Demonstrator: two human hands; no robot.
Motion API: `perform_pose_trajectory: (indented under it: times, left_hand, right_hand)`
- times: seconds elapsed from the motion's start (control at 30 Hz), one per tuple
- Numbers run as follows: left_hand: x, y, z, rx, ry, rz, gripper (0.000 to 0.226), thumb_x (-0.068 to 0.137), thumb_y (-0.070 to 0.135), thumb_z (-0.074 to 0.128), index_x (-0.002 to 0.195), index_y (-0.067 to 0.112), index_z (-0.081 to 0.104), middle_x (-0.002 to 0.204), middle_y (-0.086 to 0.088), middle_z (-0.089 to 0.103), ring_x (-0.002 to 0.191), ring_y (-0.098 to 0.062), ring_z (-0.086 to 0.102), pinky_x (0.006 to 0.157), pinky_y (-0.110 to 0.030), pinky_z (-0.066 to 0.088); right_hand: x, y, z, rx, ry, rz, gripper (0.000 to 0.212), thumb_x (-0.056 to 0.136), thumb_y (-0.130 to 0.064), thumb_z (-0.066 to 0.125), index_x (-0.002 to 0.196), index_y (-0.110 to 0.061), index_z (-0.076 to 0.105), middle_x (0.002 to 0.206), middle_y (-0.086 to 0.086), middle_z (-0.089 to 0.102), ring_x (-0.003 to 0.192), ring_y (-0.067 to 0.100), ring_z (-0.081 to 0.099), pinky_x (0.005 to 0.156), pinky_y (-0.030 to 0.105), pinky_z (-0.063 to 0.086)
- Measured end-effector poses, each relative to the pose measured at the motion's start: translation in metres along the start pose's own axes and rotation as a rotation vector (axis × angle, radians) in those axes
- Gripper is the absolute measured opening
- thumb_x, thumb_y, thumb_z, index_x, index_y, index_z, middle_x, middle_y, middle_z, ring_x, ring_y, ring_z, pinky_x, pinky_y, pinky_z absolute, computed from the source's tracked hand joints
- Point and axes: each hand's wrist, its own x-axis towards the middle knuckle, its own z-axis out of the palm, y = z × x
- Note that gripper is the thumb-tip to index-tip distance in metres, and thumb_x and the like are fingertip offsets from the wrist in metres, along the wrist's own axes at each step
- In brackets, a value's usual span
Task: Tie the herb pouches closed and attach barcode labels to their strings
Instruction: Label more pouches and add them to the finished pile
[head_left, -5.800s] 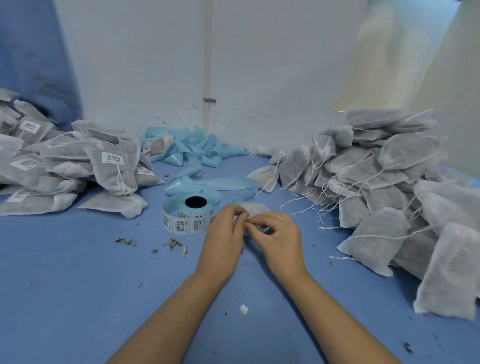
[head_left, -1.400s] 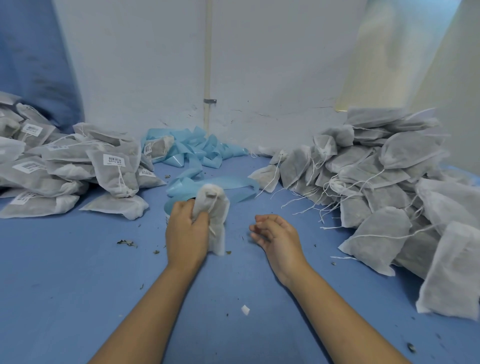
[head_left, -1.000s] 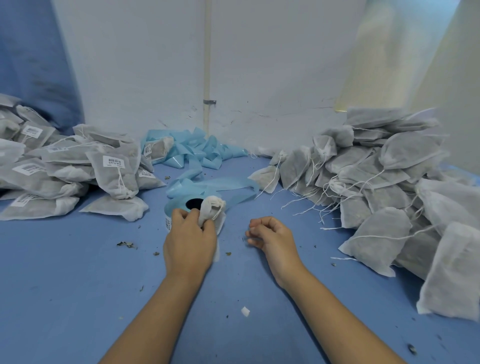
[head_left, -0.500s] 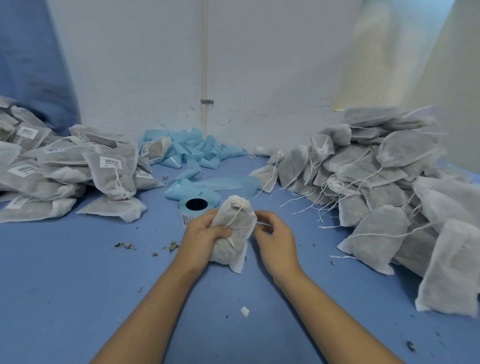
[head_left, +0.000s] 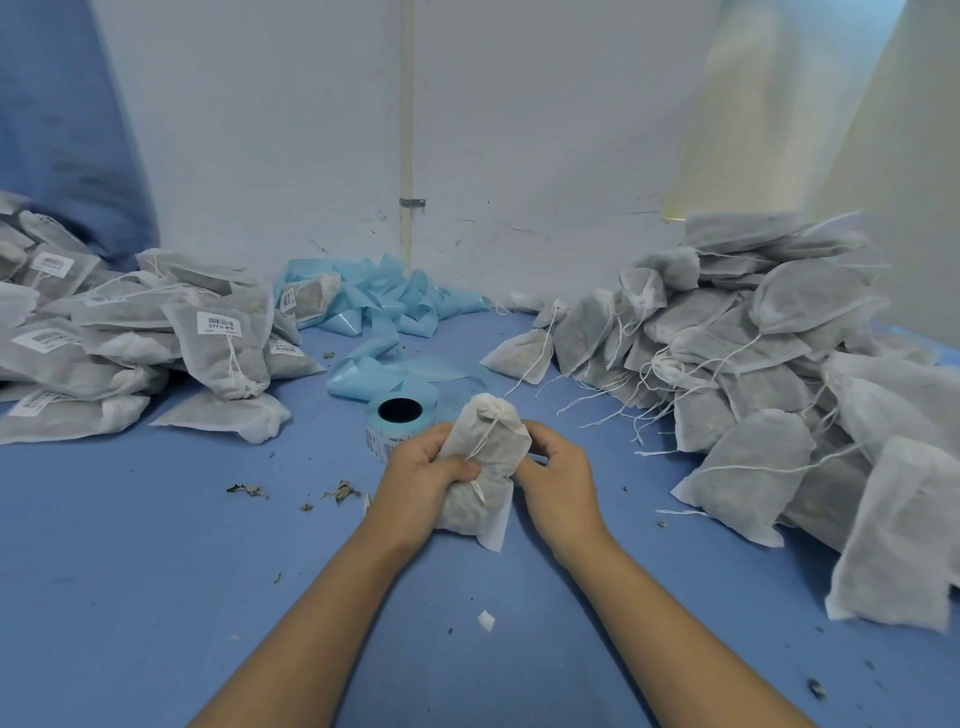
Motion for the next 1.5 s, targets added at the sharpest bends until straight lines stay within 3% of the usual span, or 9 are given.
perform_pose_trajectory:
  times: [0.17,0.33,0.5,0.7,0.87,0.93,1.03,1.23,1.5]
  left_hand:
    - [0.001,0.0,0.0,0.005,0.003,-0.008,0.021,0.064,0.012,0.059,0.081,0.016,0.071,0.083,-0.002,0.069,0.08,-0.018,0.063,0.074,-0.03,0.048]
    - [0.003,-0.003,-0.003,-0.011,0.029,-0.023,0.021,0.08,-0.008,0.055,0.087,0.005,0.07,0.082,-0.009,0.069,0.079,-0.023,0.063,0.073,-0.033,0.048]
    - [0.004,-0.004,-0.004,-0.055,0.046,-0.036,0.019,0.073,0.002,0.061,0.09,0.003,0.07,0.082,-0.007,0.07,0.076,-0.02,0.065,0.069,-0.028,0.05]
    - [0.007,-0.004,-0.005,-0.108,0.155,-0.046,0.023,0.081,-0.011,0.054,0.082,0.006,0.068,0.072,-0.001,0.069,0.067,-0.013,0.065,0.059,-0.018,0.051]
    - [0.01,-0.006,-0.003,-0.084,0.282,-0.012,0.026,0.086,-0.004,0.053,0.089,0.018,0.066,0.083,0.0,0.065,0.078,-0.018,0.061,0.068,-0.03,0.05]
    - [0.011,-0.005,-0.001,-0.044,0.303,0.056,0.032,0.087,-0.002,0.054,0.093,0.028,0.064,0.087,0.009,0.066,0.078,-0.006,0.063,0.066,-0.016,0.049]
    - [0.013,-0.001,0.003,-0.017,0.323,0.116,0.027,0.089,0.006,0.058,0.097,0.031,0.065,0.089,0.015,0.068,0.074,0.008,0.062,0.063,-0.005,0.045]
    - [0.014,0.002,0.01,-0.078,0.403,0.057,0.014,0.088,0.013,0.065,0.086,0.026,0.069,0.09,0.0,0.073,0.088,-0.017,0.067,0.08,-0.028,0.051]
    - [0.014,0.003,0.009,-0.181,0.417,0.021,0.011,0.086,0.013,0.067,0.085,0.023,0.072,0.088,-0.001,0.074,0.085,-0.016,0.067,0.081,-0.028,0.052]
  right_hand:
    - [0.001,0.001,0.0,-0.006,0.02,0.007,0.027,0.087,-0.004,0.058,0.083,-0.028,0.071,0.075,-0.018,0.071,0.067,-0.007,0.058,0.063,0.008,0.044]
    - [0.002,0.0,0.0,0.114,0.048,0.05,0.023,0.089,-0.006,0.06,0.082,-0.024,0.073,0.075,-0.015,0.072,0.068,-0.006,0.062,0.062,0.009,0.046]
    - [0.003,-0.002,-0.001,0.189,0.068,0.08,0.019,0.088,-0.007,0.062,0.083,-0.021,0.073,0.076,-0.015,0.073,0.069,-0.006,0.063,0.062,0.007,0.045]
    - [0.007,0.003,-0.005,0.273,0.236,0.159,0.012,0.089,-0.011,0.065,0.083,-0.019,0.071,0.077,-0.004,0.07,0.07,0.005,0.061,0.064,0.011,0.047]
    - [0.006,0.0,-0.004,0.279,0.375,0.142,0.016,0.09,-0.012,0.064,0.079,-0.023,0.069,0.066,-0.012,0.067,0.056,0.0,0.06,0.052,0.011,0.043]
    - [0.004,-0.005,-0.003,0.297,0.389,0.102,0.016,0.09,-0.009,0.063,0.081,-0.02,0.069,0.065,-0.013,0.07,0.058,0.003,0.064,0.051,0.013,0.045]
    - [-0.001,-0.013,0.0,0.262,0.354,-0.016,0.019,0.088,-0.005,0.065,0.083,-0.022,0.072,0.079,-0.013,0.074,0.074,0.003,0.068,0.066,0.013,0.051]
    - [-0.012,-0.015,0.008,0.035,0.237,-0.241,0.018,0.083,-0.009,0.072,0.092,-0.025,0.075,0.104,-0.012,0.072,0.095,0.007,0.067,0.087,0.018,0.049]
    - [-0.015,-0.013,0.014,-0.279,0.175,-0.555,0.016,0.081,-0.01,0.07,0.097,-0.009,0.076,0.106,0.0,0.071,0.101,0.006,0.061,0.092,0.021,0.047]
